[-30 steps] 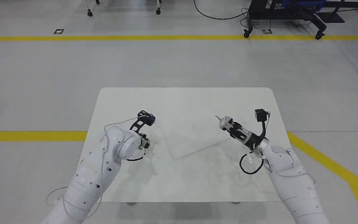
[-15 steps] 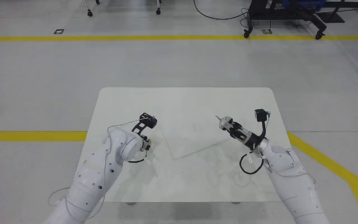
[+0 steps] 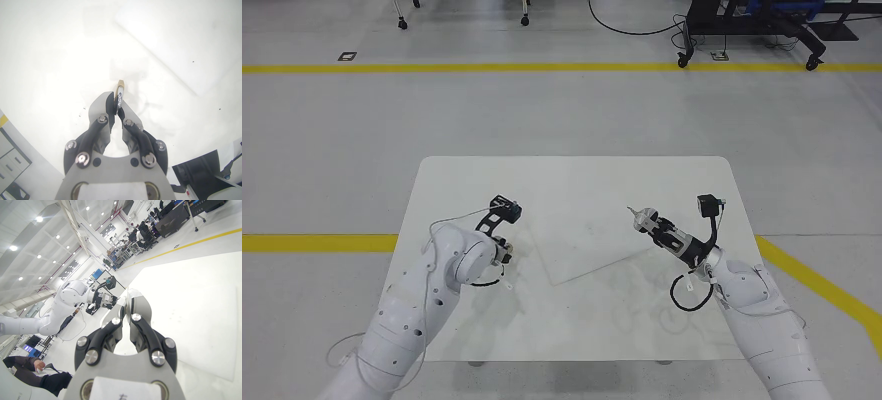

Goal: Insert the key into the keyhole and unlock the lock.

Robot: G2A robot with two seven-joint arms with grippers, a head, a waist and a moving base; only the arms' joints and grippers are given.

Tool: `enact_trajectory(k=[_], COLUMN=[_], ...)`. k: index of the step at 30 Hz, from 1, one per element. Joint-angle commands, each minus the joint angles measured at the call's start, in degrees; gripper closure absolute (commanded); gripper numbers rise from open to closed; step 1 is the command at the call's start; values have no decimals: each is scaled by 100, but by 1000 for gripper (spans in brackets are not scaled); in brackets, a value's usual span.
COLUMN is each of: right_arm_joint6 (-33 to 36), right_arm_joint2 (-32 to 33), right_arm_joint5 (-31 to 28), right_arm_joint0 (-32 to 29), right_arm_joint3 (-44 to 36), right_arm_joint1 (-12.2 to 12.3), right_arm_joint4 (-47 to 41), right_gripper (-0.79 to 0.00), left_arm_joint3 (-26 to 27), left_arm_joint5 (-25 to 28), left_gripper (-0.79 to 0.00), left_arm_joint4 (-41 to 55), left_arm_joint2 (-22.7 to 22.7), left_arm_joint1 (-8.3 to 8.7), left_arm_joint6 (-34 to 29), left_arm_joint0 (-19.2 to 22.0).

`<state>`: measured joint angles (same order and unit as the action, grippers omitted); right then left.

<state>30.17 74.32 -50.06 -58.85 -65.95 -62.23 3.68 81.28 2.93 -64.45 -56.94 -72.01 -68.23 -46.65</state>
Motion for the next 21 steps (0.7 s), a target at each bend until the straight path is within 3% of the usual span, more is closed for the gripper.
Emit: enact_trajectory(k=[1,6,15,21], right_arm_joint6=[0,0,0,0], right_arm_joint2=[0,0,0,0], right_arm_joint5=[0,0,0,0], right_arm_joint0=[0,0,0,0], right_arm_joint3=[0,0,0,0], right_arm_joint1=[0,0,0,0], right_arm_joint4=[0,0,0,0], right_gripper=[0,0,0,0], left_arm_joint3=[-8,-69,-99,-102], left_arm_joint5=[-15,2,34,65], left_gripper=[-372,-363,-163,-151], left_arm_joint4=[4,17,29,14], left_arm_joint2=[-1,19,-30,-33], left_arm_joint1=[-5,-21,-27,-33], left_arm_joint6=[31,48,65,49], left_arm_joint0=[-12,-5,-18,-25])
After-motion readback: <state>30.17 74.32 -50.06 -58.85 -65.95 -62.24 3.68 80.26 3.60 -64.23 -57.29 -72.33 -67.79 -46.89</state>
